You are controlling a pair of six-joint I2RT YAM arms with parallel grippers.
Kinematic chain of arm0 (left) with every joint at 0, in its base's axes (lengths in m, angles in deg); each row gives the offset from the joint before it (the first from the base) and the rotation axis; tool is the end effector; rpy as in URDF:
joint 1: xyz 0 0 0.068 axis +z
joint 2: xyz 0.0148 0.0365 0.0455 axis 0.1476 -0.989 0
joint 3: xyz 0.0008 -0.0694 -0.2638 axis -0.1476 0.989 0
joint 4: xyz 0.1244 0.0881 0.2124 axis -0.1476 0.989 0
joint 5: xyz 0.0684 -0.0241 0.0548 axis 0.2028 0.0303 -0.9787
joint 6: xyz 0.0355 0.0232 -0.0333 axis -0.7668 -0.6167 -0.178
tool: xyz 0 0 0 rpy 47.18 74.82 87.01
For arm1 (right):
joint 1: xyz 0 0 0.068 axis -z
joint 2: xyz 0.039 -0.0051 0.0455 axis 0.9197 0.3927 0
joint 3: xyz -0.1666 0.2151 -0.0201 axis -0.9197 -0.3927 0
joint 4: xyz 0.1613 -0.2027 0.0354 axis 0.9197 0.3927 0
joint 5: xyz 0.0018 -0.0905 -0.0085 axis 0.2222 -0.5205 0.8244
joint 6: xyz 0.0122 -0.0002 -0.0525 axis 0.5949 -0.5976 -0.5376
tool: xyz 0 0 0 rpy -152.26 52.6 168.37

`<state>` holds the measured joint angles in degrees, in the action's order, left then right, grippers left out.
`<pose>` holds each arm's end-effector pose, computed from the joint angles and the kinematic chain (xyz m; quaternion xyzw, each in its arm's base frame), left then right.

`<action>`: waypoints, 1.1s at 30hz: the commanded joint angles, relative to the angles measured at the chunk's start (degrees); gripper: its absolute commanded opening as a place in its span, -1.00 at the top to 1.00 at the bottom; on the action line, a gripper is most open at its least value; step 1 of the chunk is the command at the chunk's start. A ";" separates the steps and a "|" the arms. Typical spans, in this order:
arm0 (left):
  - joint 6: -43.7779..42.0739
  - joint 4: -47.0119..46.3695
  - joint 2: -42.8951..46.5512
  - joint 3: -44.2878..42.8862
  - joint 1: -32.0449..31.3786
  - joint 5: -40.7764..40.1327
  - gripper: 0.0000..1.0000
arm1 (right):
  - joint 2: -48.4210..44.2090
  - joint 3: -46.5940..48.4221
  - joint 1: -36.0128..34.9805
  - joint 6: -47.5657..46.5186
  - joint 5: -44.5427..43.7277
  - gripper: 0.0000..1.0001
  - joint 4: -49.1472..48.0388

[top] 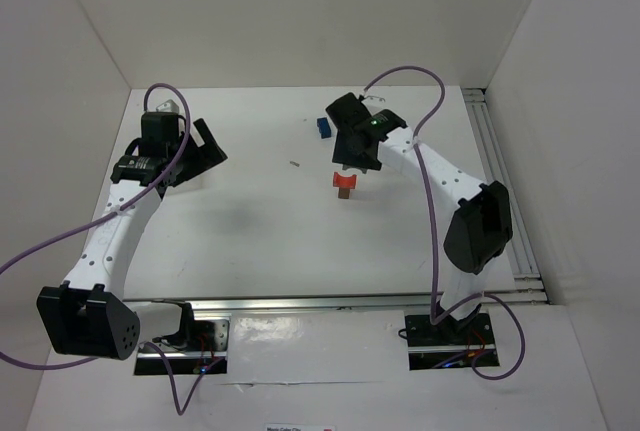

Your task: Build the wood block tower

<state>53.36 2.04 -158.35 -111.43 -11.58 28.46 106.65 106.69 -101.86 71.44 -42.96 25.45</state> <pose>0.2666 -0.0136 0.3418 -0.2598 0.8569 -0.1397 0.4228 0.3193 0.2052 0.3151 0.0949 0.9401 -0.0105 0.3273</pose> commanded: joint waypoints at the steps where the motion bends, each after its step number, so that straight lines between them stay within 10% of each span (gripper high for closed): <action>1: -0.48 -2.16 0.98 -0.41 -0.16 0.53 -1.00 | -0.77 -0.73 0.27 2.18 1.29 -0.14 -3.15; 33: -0.48 -1.63 0.45 -0.41 -0.16 -0.52 -1.00 | 7.94 6.65 -1.84 1.65 -2.05 -0.14 0.80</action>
<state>53.36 2.06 -158.33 -111.43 -11.58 28.38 113.75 110.40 -102.61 72.75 -42.81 25.43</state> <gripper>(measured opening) 1.000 0.693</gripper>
